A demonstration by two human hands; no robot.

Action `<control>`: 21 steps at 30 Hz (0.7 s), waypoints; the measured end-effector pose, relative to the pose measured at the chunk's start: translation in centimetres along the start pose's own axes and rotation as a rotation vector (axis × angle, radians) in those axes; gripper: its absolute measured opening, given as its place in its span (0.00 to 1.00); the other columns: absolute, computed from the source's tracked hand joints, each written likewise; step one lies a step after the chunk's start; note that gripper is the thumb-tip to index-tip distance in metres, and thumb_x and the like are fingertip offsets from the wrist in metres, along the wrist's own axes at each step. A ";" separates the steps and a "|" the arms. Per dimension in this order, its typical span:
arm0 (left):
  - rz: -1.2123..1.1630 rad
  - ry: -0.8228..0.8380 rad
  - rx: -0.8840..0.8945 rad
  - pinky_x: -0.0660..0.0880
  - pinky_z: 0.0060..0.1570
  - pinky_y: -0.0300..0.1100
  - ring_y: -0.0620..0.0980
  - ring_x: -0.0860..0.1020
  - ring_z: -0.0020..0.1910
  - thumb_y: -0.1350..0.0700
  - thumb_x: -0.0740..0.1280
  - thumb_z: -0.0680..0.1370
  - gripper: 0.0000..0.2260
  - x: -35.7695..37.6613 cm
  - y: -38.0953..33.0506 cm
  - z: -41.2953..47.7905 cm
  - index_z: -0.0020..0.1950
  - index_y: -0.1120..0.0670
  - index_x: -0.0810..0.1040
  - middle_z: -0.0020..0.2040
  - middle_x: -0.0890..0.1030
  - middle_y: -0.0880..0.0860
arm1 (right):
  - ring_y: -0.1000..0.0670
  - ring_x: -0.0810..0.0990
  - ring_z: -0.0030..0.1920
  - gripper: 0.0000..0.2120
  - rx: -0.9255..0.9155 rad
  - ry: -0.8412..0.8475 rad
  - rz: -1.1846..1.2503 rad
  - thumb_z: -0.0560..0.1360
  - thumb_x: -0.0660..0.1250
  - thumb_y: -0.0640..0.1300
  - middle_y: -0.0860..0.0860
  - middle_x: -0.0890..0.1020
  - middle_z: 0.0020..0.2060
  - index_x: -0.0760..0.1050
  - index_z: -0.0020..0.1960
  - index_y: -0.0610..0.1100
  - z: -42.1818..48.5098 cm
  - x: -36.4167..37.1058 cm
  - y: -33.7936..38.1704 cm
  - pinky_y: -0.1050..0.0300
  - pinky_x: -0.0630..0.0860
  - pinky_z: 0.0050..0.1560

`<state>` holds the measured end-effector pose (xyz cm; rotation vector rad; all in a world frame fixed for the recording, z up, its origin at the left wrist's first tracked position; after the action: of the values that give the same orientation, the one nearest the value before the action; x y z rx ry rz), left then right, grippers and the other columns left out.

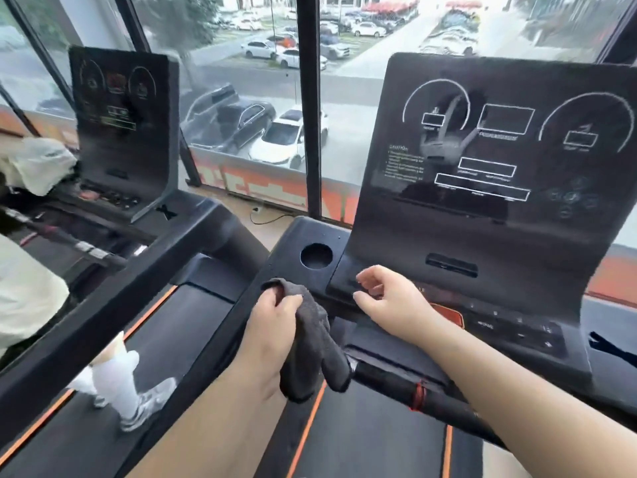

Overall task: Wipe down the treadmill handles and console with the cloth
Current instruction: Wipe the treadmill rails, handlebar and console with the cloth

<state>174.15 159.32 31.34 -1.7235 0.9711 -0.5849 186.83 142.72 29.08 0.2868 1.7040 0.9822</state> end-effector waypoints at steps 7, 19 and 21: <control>0.184 0.037 0.166 0.75 0.59 0.47 0.44 0.79 0.54 0.59 0.60 0.81 0.12 -0.5 -5.8 11.8 0.56 0.44 0.78 0.53 0.82 0.45 | 0.53 0.59 0.78 0.38 -0.051 0.105 -0.310 0.73 0.74 0.56 0.54 0.64 0.78 0.64 0.78 0.49 10.6 1.2 -0.9 0.58 0.60 0.76; 1.547 0.537 0.654 0.40 0.80 0.55 0.59 0.42 0.83 0.47 0.45 0.82 0.29 4.1 2.8 26.1 0.84 0.47 0.49 0.85 0.48 0.53 | 0.53 0.25 0.77 0.67 -0.058 0.174 -0.640 0.60 0.70 0.77 0.54 0.29 0.79 0.39 0.83 0.47 15.9 3.5 -3.7 0.48 0.35 0.80; 1.526 0.556 0.740 0.39 0.79 0.55 0.55 0.40 0.82 0.44 0.42 0.82 0.29 4.4 3.7 27.6 0.84 0.47 0.48 0.84 0.48 0.53 | 0.55 0.25 0.77 0.68 -0.039 0.173 -0.642 0.59 0.68 0.79 0.56 0.28 0.78 0.38 0.83 0.47 16.2 3.6 -4.3 0.51 0.35 0.80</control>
<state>196.45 170.06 17.82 0.1014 1.7875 -0.2647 200.98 149.72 22.52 -0.3675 1.7613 0.5675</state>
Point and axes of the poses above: each hand's wrist, its own z-axis towards the middle knuckle, its own x-axis out of the palm, y = z × x, the point moved 1 cm from there along z, towards the middle knuckle
